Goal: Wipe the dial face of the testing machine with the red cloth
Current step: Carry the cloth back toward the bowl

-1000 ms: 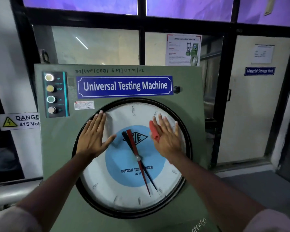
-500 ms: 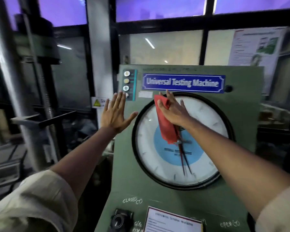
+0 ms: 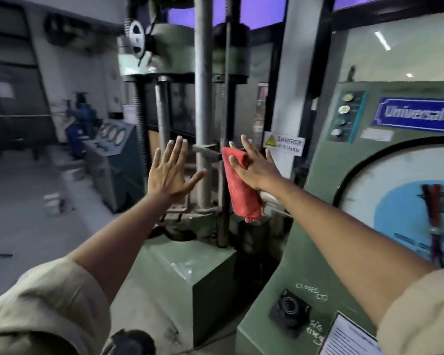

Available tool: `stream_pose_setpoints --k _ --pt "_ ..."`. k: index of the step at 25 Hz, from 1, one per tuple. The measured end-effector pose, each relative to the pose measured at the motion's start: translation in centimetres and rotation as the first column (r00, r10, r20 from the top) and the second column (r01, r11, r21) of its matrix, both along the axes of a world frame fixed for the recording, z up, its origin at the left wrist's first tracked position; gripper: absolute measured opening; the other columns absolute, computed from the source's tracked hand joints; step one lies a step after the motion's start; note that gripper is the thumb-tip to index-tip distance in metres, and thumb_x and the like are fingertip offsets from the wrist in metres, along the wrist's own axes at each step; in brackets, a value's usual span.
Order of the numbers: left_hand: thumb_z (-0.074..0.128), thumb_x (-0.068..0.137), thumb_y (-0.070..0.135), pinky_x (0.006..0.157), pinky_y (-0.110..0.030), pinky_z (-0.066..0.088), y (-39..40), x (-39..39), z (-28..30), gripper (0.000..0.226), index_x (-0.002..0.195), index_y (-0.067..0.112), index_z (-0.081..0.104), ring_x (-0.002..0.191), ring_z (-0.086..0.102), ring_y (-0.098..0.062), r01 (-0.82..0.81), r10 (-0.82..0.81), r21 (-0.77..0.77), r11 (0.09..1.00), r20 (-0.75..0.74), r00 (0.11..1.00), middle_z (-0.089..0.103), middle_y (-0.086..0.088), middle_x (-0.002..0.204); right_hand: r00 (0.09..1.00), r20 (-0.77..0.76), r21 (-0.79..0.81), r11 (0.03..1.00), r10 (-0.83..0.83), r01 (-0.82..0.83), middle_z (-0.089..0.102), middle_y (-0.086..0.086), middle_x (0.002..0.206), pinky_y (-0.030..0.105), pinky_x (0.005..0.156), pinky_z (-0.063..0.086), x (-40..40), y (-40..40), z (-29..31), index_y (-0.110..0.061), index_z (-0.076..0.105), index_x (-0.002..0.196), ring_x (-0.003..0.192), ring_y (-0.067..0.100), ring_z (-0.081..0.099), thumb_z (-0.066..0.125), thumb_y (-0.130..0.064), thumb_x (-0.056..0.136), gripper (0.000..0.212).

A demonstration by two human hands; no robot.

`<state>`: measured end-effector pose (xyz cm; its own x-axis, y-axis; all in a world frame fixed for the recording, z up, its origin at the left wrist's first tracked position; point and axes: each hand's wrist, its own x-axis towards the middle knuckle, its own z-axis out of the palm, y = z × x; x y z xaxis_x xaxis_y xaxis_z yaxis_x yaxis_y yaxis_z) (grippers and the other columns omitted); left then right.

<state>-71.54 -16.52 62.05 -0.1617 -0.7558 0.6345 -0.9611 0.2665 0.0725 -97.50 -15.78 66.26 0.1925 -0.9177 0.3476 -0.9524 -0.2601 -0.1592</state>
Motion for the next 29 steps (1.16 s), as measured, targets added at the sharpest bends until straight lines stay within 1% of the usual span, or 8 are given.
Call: stream_pose_setpoints --k 4,8,12,14,16,19,24,29 --pt "0.02 0.096 0.087 0.139 -0.047 -0.003 1.2 11.5 -2.9 0.109 0.176 0.015 0.003 0.172 0.0 -0.022 -0.112 0.112 0.044 0.993 0.006 0.994 0.0 -0.002 0.185 0.996 0.012 0.051 0.995 0.088 -0.089 -0.011 -0.013 0.179 0.053 0.134 -0.009 11.5 -2.3 -2.3 -0.056 0.004 0.163 0.166 0.009 -0.006 0.023 -0.071 0.107 0.061" --pt "0.025 0.099 0.085 0.139 -0.049 -0.003 2.8 22.1 -7.0 0.106 0.176 0.015 0.003 0.172 -0.002 -0.022 -0.19 0.19 0.121 0.974 0.016 0.982 -0.001 -0.003 0.185 0.985 -0.012 0.1 0.981 0.171 -0.169 -0.013 -0.01 0.18 0.052 0.132 -0.012 22.6 -4.0 -5.6 -0.052 0.008 0.168 0.166 0.011 -0.01 0.019 -0.073 0.106 0.066" --pt "0.026 0.101 0.083 0.139 -0.049 -0.003 3.8 29.4 -10.2 0.105 0.176 0.014 0.002 0.172 -0.002 -0.023 -0.209 0.204 0.177 0.962 0.046 0.978 0.0 -0.004 0.185 0.977 0.033 0.17 0.962 0.212 -0.215 -0.011 -0.011 0.179 0.047 0.131 -0.016 30.4 -3.5 -8.9 -0.063 -0.014 0.152 0.163 0.007 -0.012 0.018 -0.08 0.102 0.061" --pt "0.022 0.1 0.084 0.139 -0.05 -0.003 3.7 31.7 -11.3 0.106 0.176 0.013 0.002 0.172 -0.001 -0.024 -0.197 0.192 0.194 0.961 0.046 0.98 -0.001 -0.005 0.185 0.984 0.053 0.216 0.96 0.171 -0.178 -0.008 -0.007 0.18 0.047 0.131 -0.015 32.5 -3.3 -10.1 -0.056 -0.019 0.158 0.164 0.017 -0.009 0.016 -0.085 0.098 0.074" --pt "0.022 0.099 0.084 0.139 -0.05 -0.002 3.6 32.9 -12.2 0.106 0.176 0.013 0.001 0.172 -0.001 -0.024 -0.176 0.173 0.215 0.961 0.036 0.984 -0.002 -0.005 0.185 0.988 0.003 0.253 0.956 0.153 -0.149 -0.009 -0.004 0.181 0.052 0.134 -0.011 33.5 -3.2 -10.6 -0.045 -0.01 0.167 0.167 0.025 -0.004 0.014 -0.085 0.098 0.083" --pt "0.025 0.101 0.083 0.139 -0.05 -0.002 3.0 34.3 -13.7 0.104 0.176 0.013 0.001 0.172 -0.002 -0.024 -0.161 0.158 0.224 0.961 0.028 0.987 -0.003 -0.005 0.185 0.986 -0.055 0.268 0.954 0.158 -0.137 -0.012 -0.008 0.18 0.054 0.134 -0.01 34.0 -3.7 -11.1 -0.053 -0.007 0.163 0.167 0.023 -0.006 0.014 -0.083 0.099 0.073" --pt "0.024 0.102 0.083 0.139 -0.05 -0.003 1.6 36.4 -15.4 0.104 0.176 0.014 0.0 0.172 -0.003 -0.023 -0.144 0.139 0.215 0.966 0.04 0.989 -0.004 -0.005 0.185 0.993 -0.069 0.235 0.969 0.092 -0.073 -0.008 -0.002 0.181 0.047 0.133 -0.014 34.4 -5.1 -12.3 -0.038 -0.01 0.17 0.167 0.027 0.009 0.014 -0.086 0.096 0.091" --pt "0.022 0.101 0.084 0.139 -0.05 -0.002 -0.3 37.9 -16.6 0.104 0.175 0.014 0.0 0.172 -0.003 -0.024 -0.15 0.142 0.196 0.969 0.056 0.988 -0.003 -0.006 0.185 0.997 -0.015 0.266 0.961 0.078 -0.071 -0.008 -0.006 0.18 0.052 0.134 -0.012 35.5 -7.3 -14.1 -0.04 -0.013 0.169 0.167 0.032 -0.002 0.016 -0.089 0.094 0.093"
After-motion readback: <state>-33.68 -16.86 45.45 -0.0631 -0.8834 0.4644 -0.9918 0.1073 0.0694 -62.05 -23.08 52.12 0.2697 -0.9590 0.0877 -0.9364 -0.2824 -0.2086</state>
